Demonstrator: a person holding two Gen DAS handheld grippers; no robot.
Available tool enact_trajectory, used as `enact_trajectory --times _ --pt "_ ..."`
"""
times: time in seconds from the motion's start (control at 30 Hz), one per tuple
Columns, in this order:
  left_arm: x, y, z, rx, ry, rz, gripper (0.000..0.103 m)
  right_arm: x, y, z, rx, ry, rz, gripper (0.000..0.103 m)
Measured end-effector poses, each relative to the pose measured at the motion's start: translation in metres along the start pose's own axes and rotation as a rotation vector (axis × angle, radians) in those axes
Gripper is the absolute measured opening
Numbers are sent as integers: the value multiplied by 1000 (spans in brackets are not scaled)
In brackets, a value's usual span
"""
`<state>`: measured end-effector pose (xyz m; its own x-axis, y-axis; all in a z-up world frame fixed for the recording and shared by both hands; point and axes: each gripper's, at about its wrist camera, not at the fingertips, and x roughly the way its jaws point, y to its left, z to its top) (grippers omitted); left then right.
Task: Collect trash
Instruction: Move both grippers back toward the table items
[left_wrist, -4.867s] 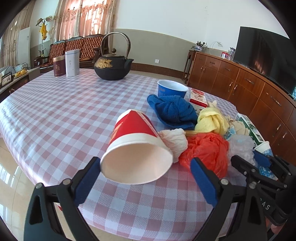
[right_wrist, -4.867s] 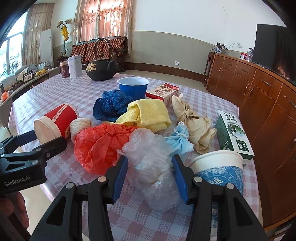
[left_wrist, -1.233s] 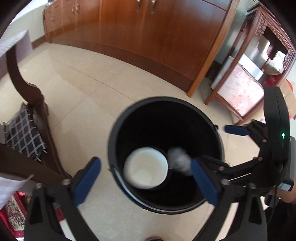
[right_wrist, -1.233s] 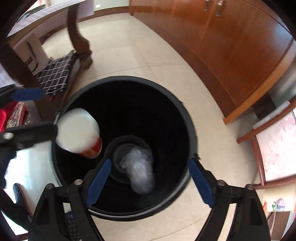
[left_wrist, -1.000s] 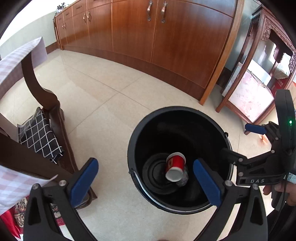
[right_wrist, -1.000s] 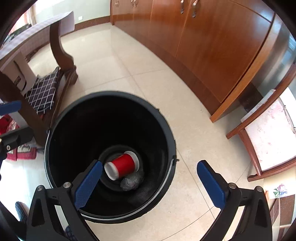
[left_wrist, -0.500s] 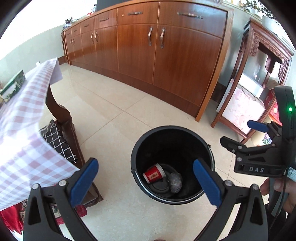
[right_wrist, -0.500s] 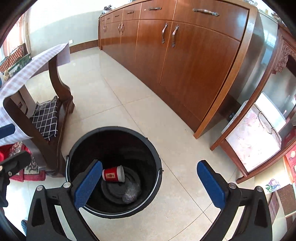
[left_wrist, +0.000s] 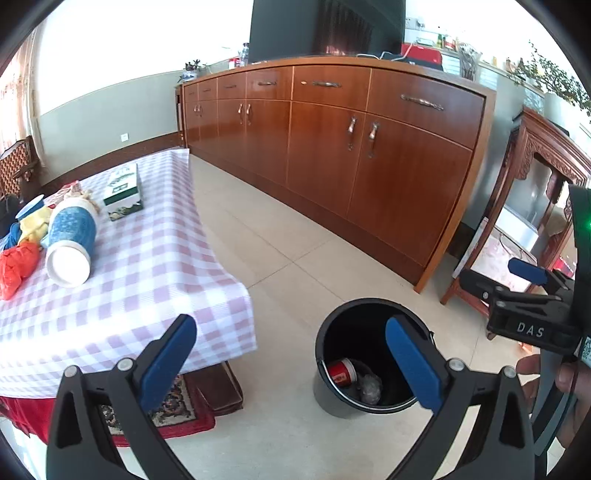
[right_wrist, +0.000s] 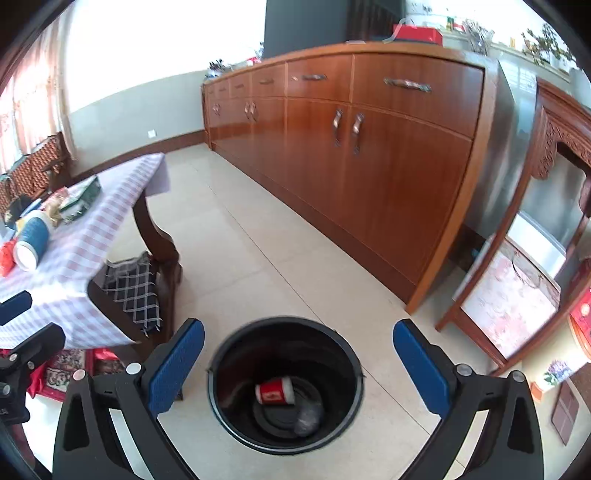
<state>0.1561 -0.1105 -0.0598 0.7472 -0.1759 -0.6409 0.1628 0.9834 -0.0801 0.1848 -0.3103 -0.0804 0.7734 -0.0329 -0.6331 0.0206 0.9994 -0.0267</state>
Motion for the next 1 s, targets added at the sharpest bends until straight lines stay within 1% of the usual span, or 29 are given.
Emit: enact_trajectory --times 0.07,0.2,0.3,0.4,0.53,0.67,0.9,1.0 --pt "-6 11 0 -22 -13 16 103 -6 13 4 -18 -29 16 103" --pt "-25 32 0 -50 -38 49 103 -16 41 12 -50 -27 48 103" --pt "-39 49 -1 -64 -64 113 103 -25 62 13 -78 -46 58 103" --pt "-55 71 -5 -102 -84 144 103 -30 83 13 -105 -66 78 103" --pt "-77 101 -10 -155 -113 174 103 -35 111 19 -111 -88 146 103" --pt "-99 133 -21 -193 -150 232 103 -41 148 29 -135 -122 220 103" --pt "-115 193 -32 -274 -162 358 103 -46 226 43 -169 -155 341 103" --pt "-120 213 -38 -297 -167 390 103 -46 260 47 -196 -158 383 103"
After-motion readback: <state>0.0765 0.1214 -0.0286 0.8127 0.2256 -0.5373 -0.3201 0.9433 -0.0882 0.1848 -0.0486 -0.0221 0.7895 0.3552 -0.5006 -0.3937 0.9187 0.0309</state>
